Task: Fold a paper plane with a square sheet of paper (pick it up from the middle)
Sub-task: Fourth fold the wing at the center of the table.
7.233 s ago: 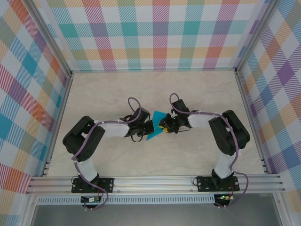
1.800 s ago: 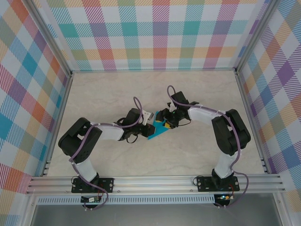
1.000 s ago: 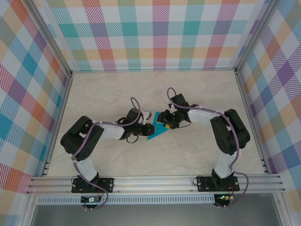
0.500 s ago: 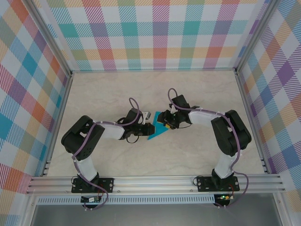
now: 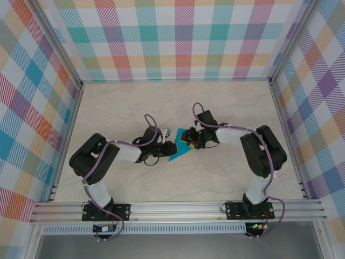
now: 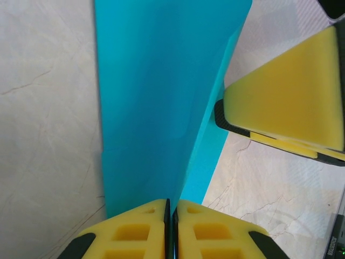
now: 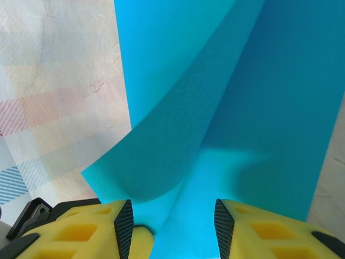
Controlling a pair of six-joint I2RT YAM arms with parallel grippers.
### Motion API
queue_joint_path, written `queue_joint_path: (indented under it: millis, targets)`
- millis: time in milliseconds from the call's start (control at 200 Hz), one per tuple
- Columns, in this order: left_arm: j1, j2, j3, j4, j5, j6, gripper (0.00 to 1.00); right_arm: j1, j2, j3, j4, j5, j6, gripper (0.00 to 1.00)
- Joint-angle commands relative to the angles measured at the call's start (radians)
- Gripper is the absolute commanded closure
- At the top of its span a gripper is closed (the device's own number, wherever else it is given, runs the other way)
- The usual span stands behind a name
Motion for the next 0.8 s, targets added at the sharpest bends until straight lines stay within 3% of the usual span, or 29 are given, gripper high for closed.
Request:
queue_joint_path:
  millis: [0,290,520,795]
  targets:
    - [0.011,-0.028,-0.014,0.031,-0.001,-0.017,0.88,0.004,0.023,0.037,-0.01,-0.009,0.005,0.55]
    - [0.013,-0.012,-0.008,0.044,0.025,-0.038,0.84,0.005,0.061,0.063,-0.037,-0.016,-0.004,0.56]
    - [0.018,-0.035,0.003,0.021,0.044,-0.075,0.59,0.004,0.081,0.077,-0.067,-0.01,-0.012,0.53]
    - [0.042,-0.159,-0.002,-0.094,-0.021,-0.077,0.49,0.004,0.093,0.09,-0.112,0.011,-0.016,0.5]
